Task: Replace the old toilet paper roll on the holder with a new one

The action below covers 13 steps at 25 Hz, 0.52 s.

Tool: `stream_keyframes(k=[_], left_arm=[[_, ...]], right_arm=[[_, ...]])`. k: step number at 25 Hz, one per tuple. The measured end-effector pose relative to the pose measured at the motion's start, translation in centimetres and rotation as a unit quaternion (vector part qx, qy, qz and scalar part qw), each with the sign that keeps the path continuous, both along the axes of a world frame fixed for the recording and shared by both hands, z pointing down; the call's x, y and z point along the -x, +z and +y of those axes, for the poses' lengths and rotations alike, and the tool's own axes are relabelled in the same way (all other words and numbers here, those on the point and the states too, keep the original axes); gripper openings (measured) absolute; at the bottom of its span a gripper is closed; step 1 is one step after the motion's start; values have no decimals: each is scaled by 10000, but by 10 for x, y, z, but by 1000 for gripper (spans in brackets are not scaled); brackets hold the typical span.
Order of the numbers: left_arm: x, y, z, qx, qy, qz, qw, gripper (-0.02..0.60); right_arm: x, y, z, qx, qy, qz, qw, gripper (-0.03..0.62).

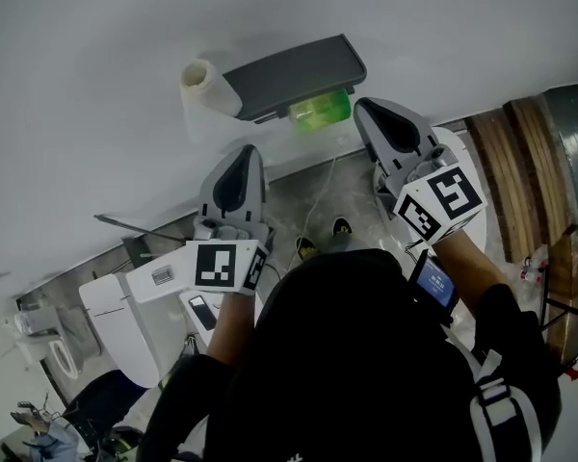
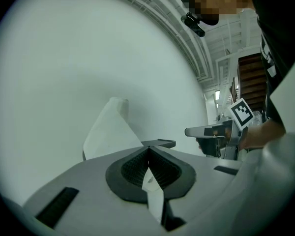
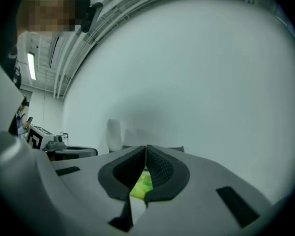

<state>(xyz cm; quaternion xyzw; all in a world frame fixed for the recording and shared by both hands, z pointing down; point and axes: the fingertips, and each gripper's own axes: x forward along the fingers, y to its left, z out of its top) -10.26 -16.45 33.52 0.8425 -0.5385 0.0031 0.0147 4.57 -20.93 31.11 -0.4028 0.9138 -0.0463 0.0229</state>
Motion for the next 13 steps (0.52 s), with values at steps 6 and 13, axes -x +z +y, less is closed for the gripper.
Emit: stream_keyframes(k=[6, 13], left_arm=[[-9, 1, -5, 53, -35, -3, 10000, 23], [-22, 1, -16, 45, 18, -72, 10000, 23]], right_arm=[[2, 11, -5, 71, -58, 258, 9996, 20], [-1, 25, -16, 167, -100, 501, 9986, 18]])
